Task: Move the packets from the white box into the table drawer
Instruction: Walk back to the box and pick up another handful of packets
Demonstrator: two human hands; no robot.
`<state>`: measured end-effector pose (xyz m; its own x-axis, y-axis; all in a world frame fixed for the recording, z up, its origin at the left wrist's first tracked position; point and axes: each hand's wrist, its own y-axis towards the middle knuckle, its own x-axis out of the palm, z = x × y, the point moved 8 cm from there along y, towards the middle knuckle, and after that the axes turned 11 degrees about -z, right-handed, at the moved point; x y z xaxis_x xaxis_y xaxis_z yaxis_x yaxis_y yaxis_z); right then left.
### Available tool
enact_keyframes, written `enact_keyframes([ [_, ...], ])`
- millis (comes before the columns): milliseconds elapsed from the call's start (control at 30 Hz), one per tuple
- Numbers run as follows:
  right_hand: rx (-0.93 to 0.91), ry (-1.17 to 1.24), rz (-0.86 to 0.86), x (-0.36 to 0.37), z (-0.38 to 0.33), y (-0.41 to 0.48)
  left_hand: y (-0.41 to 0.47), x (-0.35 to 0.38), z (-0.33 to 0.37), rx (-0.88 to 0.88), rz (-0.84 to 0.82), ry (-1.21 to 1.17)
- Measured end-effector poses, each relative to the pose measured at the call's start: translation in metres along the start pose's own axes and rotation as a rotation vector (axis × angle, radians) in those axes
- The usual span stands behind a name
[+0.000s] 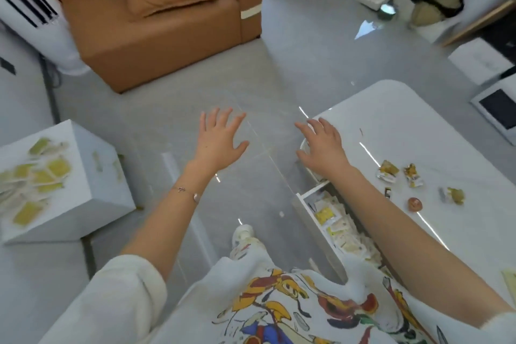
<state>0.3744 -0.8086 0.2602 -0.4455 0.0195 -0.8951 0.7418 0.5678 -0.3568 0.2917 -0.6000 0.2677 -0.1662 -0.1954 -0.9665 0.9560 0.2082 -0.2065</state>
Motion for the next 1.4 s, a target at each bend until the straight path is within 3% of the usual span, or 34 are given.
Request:
enact_keyframes([
  [367,-0.245,-0.075,0.002,-0.030,-0.184,0.153,0.009,-0.045,-0.199,-0.280,0.074,-0.096],
  [567,-0.423,-0.164,-0.090,-0.034,-0.263,0.235,0.012,-0.047,-0.288,-0.507,0.096,-0.150],
  [733,-0.610,-0.229,-0.064,-0.056,-0.331,0.307,0.024,-0.061,-0.360,-0.706,0.150,-0.209],
  [933,-0.837,-0.327,-0.168,-0.053,-0.422,0.367,0.003,-0.054,-0.414,-0.967,0.176,-0.277],
  [1167,-1.096,-0.399,-0.275,-0.016,-0.520,0.383,-0.052,-0.033,-0.451,-1.241,0.334,-0.345],
  [1400,-1.194,-0.515,-0.358,0.030,-0.628,0.406,-0.089,-0.016,-0.528,-1.385,0.358,-0.408],
])
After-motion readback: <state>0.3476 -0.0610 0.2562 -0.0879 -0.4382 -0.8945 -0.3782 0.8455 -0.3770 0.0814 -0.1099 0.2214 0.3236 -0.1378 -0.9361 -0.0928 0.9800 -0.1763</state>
